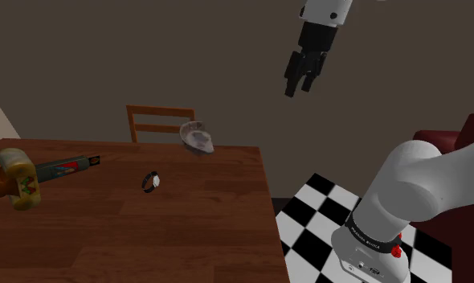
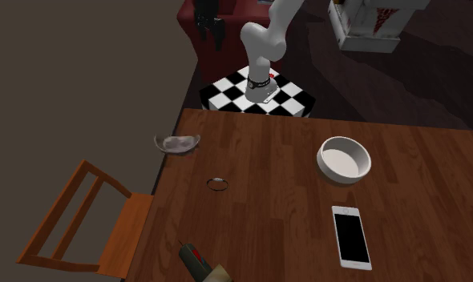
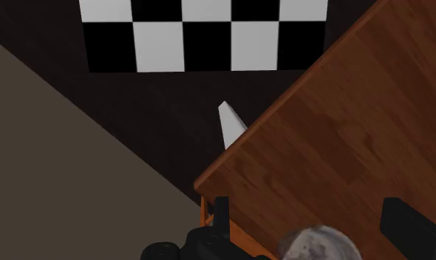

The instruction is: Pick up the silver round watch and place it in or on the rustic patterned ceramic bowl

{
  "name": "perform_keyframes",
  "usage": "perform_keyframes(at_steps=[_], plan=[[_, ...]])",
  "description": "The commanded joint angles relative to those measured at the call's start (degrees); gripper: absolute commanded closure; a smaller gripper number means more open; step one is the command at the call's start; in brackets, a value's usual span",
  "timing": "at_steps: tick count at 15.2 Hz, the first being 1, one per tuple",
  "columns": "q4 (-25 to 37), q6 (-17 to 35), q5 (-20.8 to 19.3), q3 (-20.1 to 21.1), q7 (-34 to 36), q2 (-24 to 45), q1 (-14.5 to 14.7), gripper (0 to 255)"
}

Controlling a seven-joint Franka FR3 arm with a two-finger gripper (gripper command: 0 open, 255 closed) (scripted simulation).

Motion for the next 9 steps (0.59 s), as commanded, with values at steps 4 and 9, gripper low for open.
perform_keyframes(at_steps=[4, 9], plan=[[-0.8, 4.1, 1.9, 3.5, 4.0, 3.2, 0.5, 0], [-0.5, 11.0, 4.4, 9.2, 10.5, 10.0, 0.9, 0]])
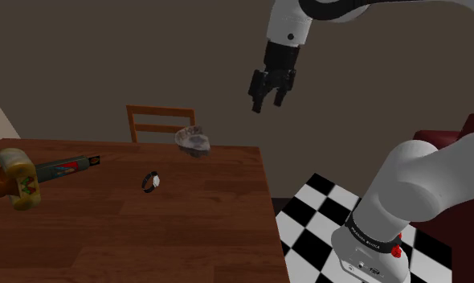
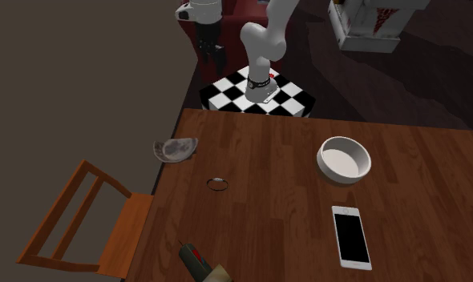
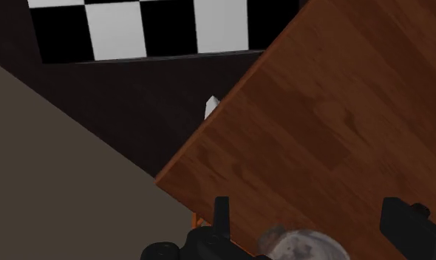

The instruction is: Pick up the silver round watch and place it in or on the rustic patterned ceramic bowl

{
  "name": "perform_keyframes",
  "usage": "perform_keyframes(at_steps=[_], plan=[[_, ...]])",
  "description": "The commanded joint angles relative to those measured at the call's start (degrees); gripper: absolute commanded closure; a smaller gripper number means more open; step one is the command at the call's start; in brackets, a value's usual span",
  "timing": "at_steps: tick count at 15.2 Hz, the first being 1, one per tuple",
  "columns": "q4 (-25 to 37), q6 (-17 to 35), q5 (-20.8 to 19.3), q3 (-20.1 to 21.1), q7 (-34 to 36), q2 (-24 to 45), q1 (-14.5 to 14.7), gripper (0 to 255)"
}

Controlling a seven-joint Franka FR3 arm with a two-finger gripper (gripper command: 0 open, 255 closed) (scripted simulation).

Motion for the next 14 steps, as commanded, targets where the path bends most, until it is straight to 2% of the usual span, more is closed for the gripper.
perform_keyframes(at_steps=[1, 8, 14], plan=[[0.3, 3.1, 0.8, 2.4, 2.8, 3.1, 0.1, 0], [4.7, 11.9, 0.8, 10.0, 12.6, 16.0, -0.2, 0], [11.5, 17.9, -3.4, 15.7, 22.3, 29.2, -0.8, 0]])
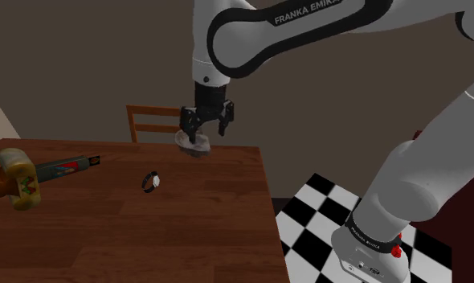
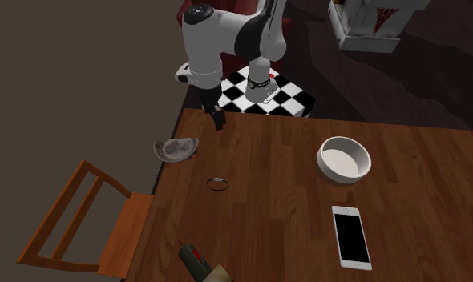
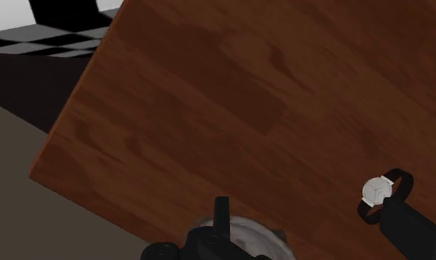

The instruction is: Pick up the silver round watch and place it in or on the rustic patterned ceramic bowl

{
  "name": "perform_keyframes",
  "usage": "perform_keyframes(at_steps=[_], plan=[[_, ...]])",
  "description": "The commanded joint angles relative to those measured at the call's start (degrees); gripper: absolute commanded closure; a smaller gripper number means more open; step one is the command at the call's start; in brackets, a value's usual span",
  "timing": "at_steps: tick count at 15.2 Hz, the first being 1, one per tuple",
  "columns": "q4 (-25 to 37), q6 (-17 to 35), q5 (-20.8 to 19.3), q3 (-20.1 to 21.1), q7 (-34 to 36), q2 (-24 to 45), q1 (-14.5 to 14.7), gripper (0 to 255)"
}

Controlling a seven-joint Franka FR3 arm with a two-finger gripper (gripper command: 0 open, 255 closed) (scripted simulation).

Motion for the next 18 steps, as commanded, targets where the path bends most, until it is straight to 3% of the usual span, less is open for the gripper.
perform_keyframes(at_steps=[1, 6, 13, 18], plan=[[2.7, 1.7, -2.1, 1.6, 3.6, 4.7, -0.1, 0], [11.1, 4.2, -9.1, 3.8, 12.7, 17.2, 1.3, 0], [26.5, 3.6, -18.3, 2.4, 23.2, 34.6, 7.3, 0], [25.2, 6.7, -19.3, 1.7, 23.8, 36.5, 7.8, 0]])
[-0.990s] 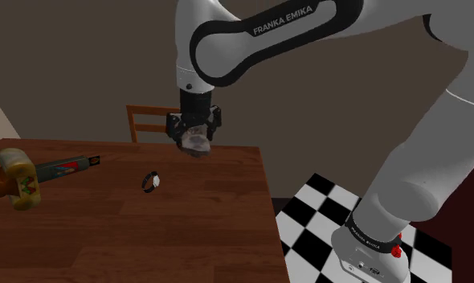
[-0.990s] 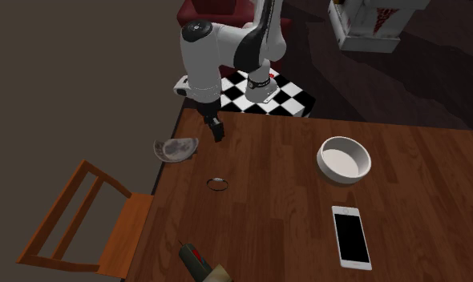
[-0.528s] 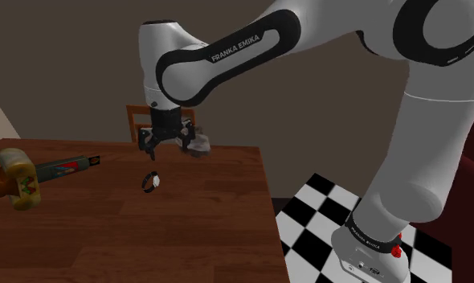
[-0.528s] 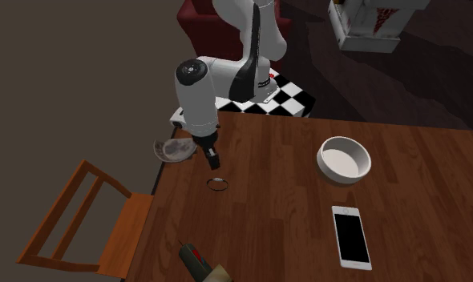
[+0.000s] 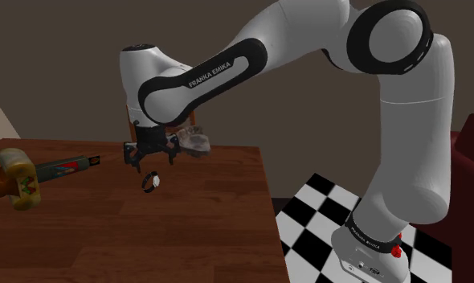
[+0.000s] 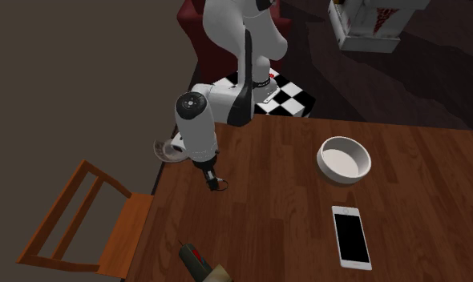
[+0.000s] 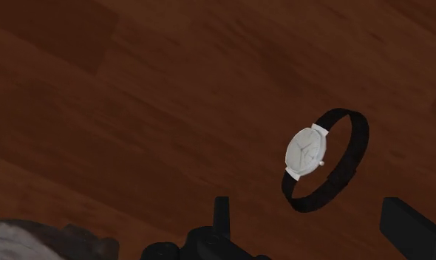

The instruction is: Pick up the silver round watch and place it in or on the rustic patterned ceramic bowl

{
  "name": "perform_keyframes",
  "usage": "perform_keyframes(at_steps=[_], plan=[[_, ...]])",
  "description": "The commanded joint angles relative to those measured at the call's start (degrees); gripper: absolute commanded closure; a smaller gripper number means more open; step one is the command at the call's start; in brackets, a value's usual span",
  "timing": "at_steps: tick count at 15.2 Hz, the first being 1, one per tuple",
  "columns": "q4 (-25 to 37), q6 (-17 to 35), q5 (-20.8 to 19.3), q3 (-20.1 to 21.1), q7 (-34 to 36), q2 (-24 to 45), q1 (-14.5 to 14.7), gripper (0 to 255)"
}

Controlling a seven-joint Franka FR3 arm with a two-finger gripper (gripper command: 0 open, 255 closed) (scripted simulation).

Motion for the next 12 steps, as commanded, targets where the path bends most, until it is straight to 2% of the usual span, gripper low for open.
perform_keyframes(at_steps=[1, 11, 12], plan=[[-0.5, 1.3, -0.5, -0.2, 0.3, 0.8, 0.2, 0], [-0.8, 2.2, -0.8, -0.4, 0.5, 1.4, 0.4, 0], [-0.8, 2.2, -0.8, -0.4, 0.5, 1.4, 0.4, 255]])
